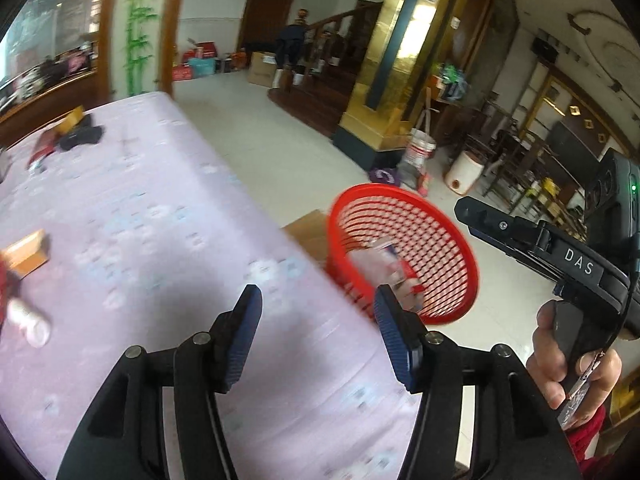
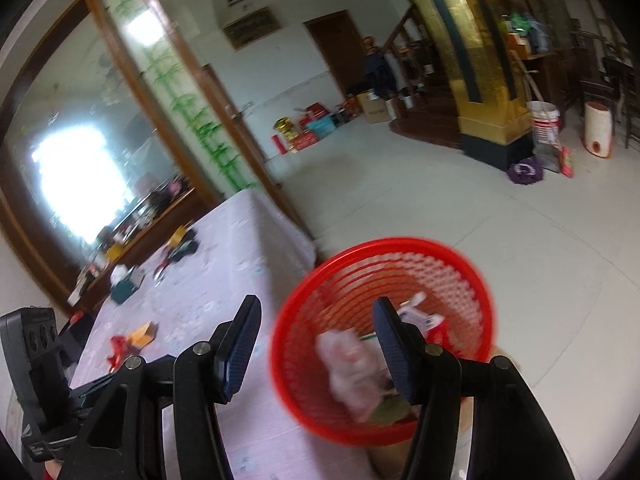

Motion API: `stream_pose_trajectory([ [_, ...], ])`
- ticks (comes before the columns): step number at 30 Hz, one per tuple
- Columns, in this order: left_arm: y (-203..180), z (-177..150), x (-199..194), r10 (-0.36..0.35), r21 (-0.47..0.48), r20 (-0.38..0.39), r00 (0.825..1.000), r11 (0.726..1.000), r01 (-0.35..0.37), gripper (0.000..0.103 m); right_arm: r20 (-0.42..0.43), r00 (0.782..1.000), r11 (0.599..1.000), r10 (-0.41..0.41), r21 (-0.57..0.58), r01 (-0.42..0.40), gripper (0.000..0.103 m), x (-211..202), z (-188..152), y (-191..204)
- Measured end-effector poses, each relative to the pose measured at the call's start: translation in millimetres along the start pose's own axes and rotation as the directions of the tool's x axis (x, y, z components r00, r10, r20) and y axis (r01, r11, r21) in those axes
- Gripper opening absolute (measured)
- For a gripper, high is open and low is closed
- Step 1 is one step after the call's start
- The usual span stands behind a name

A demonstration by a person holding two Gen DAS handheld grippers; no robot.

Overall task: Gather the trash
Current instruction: 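Open both tools to drop the box and bag into the basket, then move both tools back over the table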

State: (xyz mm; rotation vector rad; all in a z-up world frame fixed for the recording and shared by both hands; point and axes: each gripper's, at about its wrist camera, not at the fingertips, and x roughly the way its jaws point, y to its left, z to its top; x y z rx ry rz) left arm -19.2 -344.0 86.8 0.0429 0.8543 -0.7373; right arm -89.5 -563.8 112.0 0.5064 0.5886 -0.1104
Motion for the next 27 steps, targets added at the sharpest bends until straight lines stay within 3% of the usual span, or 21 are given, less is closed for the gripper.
stream_pose_trajectory([
  [10, 67, -19, -68, 0.116, -0.071, 0.072, 0.991, 0.991, -0.111, 0.057, -0.107, 0.989, 0.985, 0.104, -0.130, -0.117, 0.063, 30, -28, 82],
  [16, 137, -36, -118, 0.233, -0.170, 0.113, 0.966, 0.962, -0.212, 0.057, -0.204, 0.967, 0.951, 0.154, -0.235, -0.201, 0.063, 47, -44, 129],
  [23, 231, -50, -147, 0.375, -0.238, 0.051, 0.926, 0.905, -0.353, 0.059, -0.300, 0.933, 0.879, 0.197, -0.367, -0.303, 0.063, 67, -62, 198],
  [27, 268, -49, -132, 0.393, -0.251, 0.004, 0.920, 0.891, -0.379, 0.059, -0.345, 0.915, 0.852, 0.211, -0.394, -0.345, 0.063, 83, -70, 228],
])
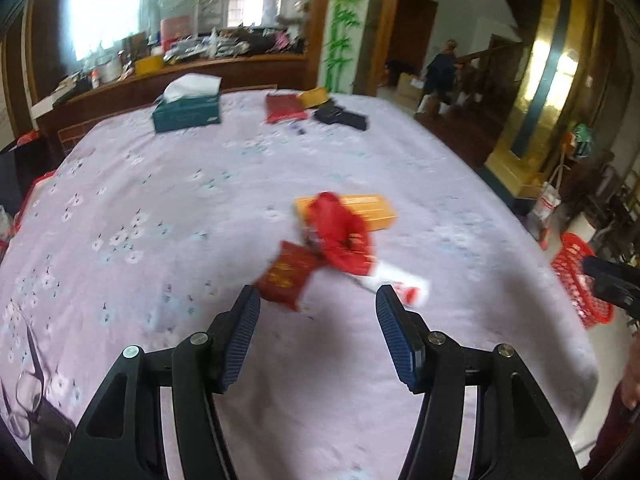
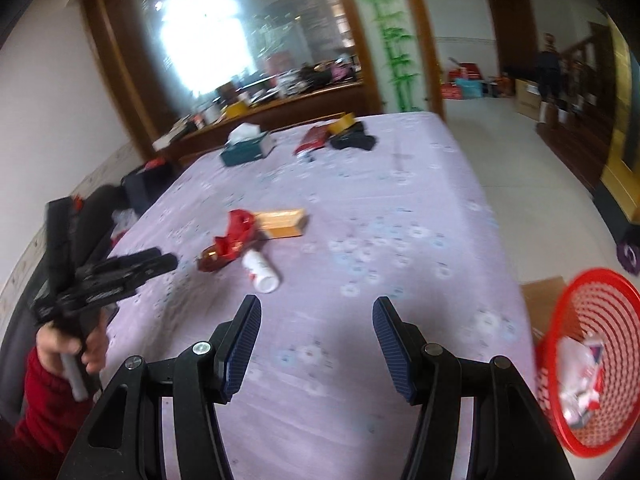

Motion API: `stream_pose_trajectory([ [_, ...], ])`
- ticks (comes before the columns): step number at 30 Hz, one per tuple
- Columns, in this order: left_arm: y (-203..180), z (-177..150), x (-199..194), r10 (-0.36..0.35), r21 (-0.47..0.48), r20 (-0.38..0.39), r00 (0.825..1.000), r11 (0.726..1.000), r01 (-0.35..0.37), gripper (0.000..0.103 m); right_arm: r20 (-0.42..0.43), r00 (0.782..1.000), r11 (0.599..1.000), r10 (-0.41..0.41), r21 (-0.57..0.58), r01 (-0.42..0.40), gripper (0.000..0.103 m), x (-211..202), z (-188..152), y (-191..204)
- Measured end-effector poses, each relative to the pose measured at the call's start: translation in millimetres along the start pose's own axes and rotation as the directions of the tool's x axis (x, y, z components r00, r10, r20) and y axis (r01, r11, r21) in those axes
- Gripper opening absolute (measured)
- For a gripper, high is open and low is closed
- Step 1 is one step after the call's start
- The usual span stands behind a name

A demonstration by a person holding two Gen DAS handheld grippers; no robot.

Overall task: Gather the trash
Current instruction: 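Move both tools back over the table, then grasp the brown candy wrapper with the left tool while the right tool grasps the white spray bottle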

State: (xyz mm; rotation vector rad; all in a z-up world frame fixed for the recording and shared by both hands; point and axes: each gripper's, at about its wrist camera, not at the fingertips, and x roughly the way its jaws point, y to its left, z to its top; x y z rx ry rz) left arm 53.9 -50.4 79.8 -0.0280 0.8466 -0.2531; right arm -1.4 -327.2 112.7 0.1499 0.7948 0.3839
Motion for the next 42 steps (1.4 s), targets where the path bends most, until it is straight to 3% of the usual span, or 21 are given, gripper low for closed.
stream_pose_trajectory([
  [4, 11, 1, 33, -0.037, -0.006, -0.071, 0.997, 0.999, 0.037, 0.058, -0.031, 0.999, 1.000, 0.027, -0.012, -0.027, 0.063, 19, 5, 14],
  [7, 6, 1, 55, -0.026, 0.032, -0.107, 0.994, 0.999, 0.029, 0.058, -0.047, 0.998, 0.999, 0.029, -0.025, -0.030, 0.063, 28, 7, 20],
  [11, 8, 4, 74, 0.018, 0.045, -0.105, 0.994, 0.999, -0.013, 0.057, -0.081, 0.996, 0.999, 0.037, -0.028, -0.039, 0.063, 41, 11, 21],
  [14, 15, 7, 79, 0.003, 0.010, -0.101, 0.995, 1.000, -0.002, 0.047, -0.108, 0.993, 0.997, 0.050, -0.048, -0.056, 0.063, 54, 15, 25],
  [18, 19, 9, 83, -0.005, -0.006, -0.097, 0.995, 1.000, 0.004, 0.042, -0.144, 0.988, 0.995, 0.064, -0.072, -0.075, 0.063, 72, 19, 31],
  [26, 19, 7, 83, -0.008, -0.004, -0.101, 0.995, 1.000, 0.007, 0.041, -0.225, 0.973, 0.985, 0.046, -0.150, -0.081, 0.062, 132, 29, 47],
  [35, 25, 6, 67, -0.019, 0.019, -0.104, 0.994, 1.000, 0.021, 0.043, -0.301, 0.954, 0.971, 0.003, -0.226, -0.074, 0.046, 190, 34, 57],
  [42, 18, 13, 69, -0.012, 0.048, -0.100, 0.995, 0.999, 0.016, 0.055, -0.311, 0.950, 0.966, -0.015, -0.250, -0.066, 0.035, 200, 30, 61],
])
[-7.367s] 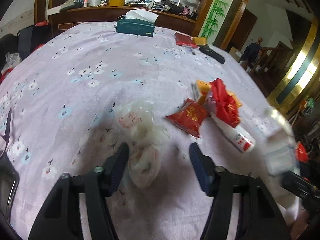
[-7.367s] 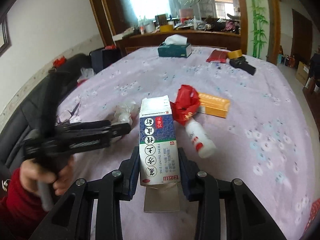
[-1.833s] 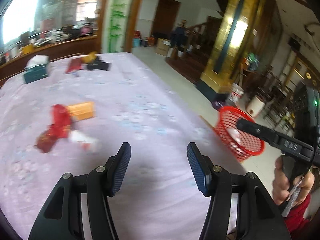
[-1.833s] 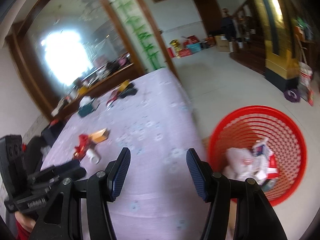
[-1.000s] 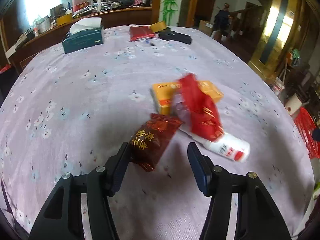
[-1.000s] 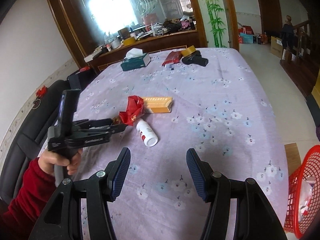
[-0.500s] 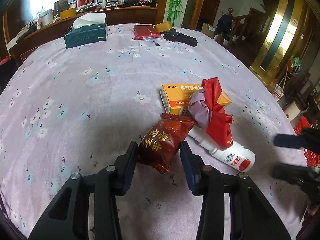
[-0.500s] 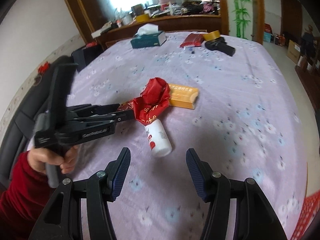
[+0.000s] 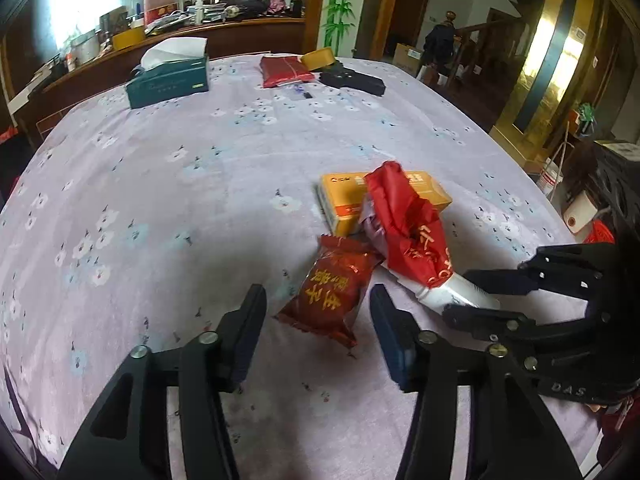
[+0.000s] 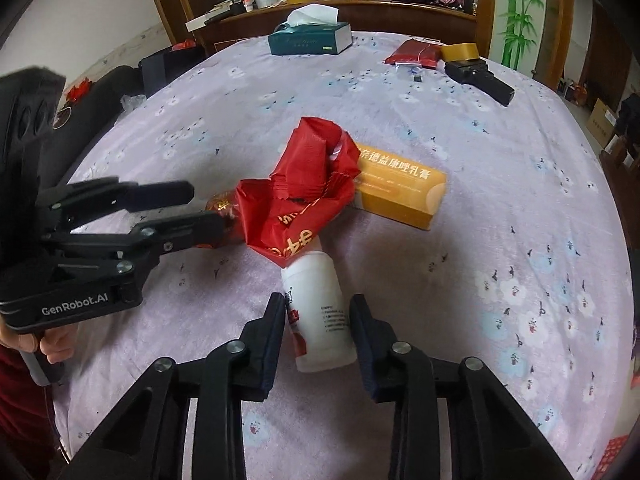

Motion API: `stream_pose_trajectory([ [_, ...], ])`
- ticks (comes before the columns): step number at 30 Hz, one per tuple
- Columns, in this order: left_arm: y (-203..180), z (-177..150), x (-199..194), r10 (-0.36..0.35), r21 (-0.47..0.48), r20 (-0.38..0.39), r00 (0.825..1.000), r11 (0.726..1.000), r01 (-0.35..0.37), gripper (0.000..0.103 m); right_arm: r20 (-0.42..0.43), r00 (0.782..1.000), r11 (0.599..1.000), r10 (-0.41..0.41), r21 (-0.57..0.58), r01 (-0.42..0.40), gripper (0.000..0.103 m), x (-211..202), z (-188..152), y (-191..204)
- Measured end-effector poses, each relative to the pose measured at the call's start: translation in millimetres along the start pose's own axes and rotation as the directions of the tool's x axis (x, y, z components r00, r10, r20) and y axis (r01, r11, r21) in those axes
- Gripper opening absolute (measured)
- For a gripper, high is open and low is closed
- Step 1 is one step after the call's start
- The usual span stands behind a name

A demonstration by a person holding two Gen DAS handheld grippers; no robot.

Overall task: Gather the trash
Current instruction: 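Grasp the brown candy wrapper with the left tool while the right tool grasps the white spray bottle, then hold the candy wrapper and spray bottle raised above the table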

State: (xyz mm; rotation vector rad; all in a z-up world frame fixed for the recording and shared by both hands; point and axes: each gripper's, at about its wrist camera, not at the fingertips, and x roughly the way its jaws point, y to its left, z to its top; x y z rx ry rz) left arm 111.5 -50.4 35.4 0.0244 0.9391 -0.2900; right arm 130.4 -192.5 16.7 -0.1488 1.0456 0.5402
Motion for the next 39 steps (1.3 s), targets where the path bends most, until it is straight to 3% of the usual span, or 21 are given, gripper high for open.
stream_pose_trajectory([
  [12, -22, 8, 34, 0.037, 0.063, -0.059, 0.998, 0.997, -0.033, 0.054, -0.011, 1.000, 0.997, 0.028, 0.071, -0.027, 0.034, -52, -67, -13],
  [17, -25, 7, 39, 0.075, 0.059, -0.057, 0.996, 0.996, -0.072, 0.038, -0.002, 1.000, 0.995, 0.022, 0.094, -0.022, 0.034, -60, -85, -12],
  [31, -25, -43, -9, 0.011, -0.040, -0.032, 0.999, 0.999, -0.012, 0.036, -0.013, 1.000, 0.996, 0.013, 0.092, -0.012, 0.035, -50, -85, -2],
  [39, -48, -74, -43, -0.004, -0.064, 0.042, 0.999, 0.998, 0.006, 0.034, 0.015, 1.000, 0.992, -0.008, 0.127, 0.006, 0.034, -50, -91, 1],
])
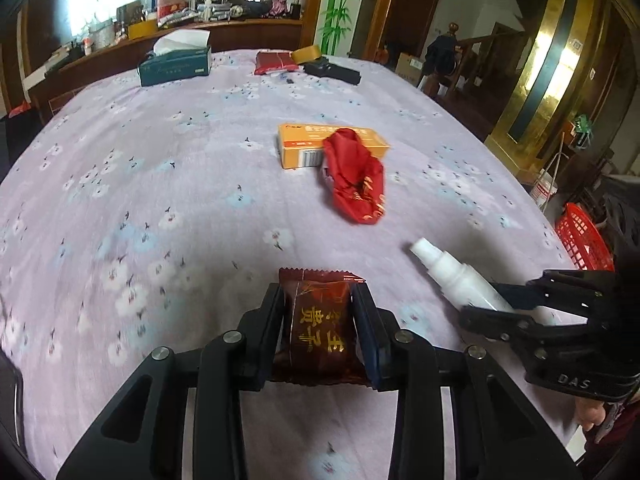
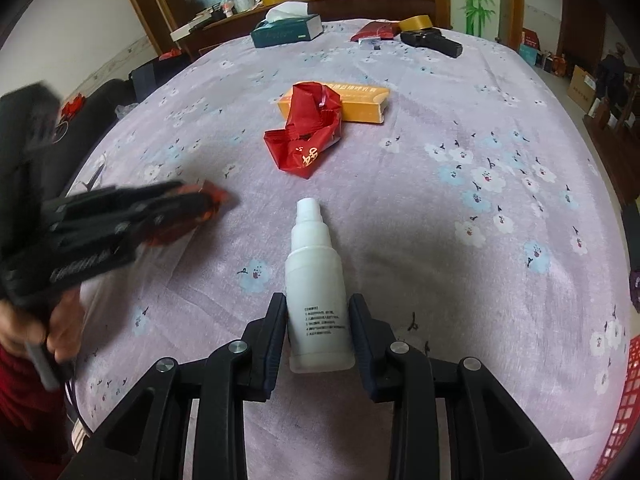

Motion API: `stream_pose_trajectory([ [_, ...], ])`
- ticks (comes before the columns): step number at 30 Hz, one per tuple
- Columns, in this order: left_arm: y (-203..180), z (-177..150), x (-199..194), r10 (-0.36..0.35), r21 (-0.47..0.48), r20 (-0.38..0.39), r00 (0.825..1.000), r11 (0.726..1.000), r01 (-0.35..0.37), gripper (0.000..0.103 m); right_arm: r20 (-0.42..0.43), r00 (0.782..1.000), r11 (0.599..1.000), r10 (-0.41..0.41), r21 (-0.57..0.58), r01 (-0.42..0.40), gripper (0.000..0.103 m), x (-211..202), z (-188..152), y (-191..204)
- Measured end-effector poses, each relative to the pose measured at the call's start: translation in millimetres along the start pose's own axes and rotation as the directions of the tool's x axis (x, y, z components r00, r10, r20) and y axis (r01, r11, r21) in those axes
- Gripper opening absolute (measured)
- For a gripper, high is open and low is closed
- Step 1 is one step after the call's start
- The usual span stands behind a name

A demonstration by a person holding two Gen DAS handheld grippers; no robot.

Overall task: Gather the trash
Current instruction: 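Hold the candy wrapper and spray bottle raised above the table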

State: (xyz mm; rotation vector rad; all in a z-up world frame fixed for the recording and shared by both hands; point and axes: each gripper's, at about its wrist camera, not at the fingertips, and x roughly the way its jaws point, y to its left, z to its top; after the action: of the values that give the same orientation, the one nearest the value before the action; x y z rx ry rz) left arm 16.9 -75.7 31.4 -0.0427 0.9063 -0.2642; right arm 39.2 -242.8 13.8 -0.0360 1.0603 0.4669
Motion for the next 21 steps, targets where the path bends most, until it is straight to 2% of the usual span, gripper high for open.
stream_pose_trajectory([
  [7, -2, -13, 1, 0.001, -0.024, -0.018, 1.000, 1.000, -0.001, 0.034, 0.079, 0.996, 0.999, -0.040, 0.033, 0.037, 0.032, -16, -18, 10],
  [15, -11, -20, 8, 0.025, 0.014, -0.056, 0.998, 1.000, -0.025, 0.034, 0.093, 0.996, 0.999, -0.008, 0.053, 0.003, 0.032, -26, -30, 11],
  [21, -13, -25, 3, 0.049, -0.006, -0.021, 0.999, 0.999, -0.049, 0.034, 0.117, 0.993, 0.998, -0.002, 0.070, -0.006, 0.032, -33, -36, 10],
])
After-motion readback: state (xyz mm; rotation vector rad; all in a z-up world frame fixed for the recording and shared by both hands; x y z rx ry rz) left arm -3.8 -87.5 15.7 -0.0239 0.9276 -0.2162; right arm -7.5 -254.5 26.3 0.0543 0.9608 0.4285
